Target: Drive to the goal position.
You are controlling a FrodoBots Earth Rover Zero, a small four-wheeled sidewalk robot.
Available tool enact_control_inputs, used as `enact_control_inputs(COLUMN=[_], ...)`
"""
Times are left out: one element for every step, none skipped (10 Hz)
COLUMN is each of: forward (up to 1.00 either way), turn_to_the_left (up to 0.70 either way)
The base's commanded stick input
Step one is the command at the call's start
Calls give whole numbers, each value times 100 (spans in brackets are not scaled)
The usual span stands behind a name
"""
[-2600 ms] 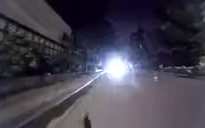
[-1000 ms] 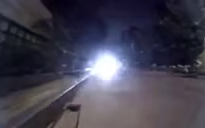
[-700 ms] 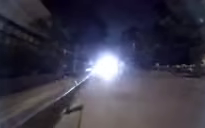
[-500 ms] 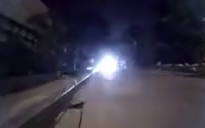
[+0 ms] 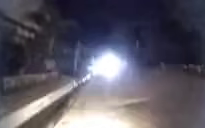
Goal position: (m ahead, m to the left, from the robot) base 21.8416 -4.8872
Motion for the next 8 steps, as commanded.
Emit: enact_control_inputs(forward=[70,70,70,70,70,70,70,70], turn_to_the_left=[0,0,0,0,0,0,0,0])
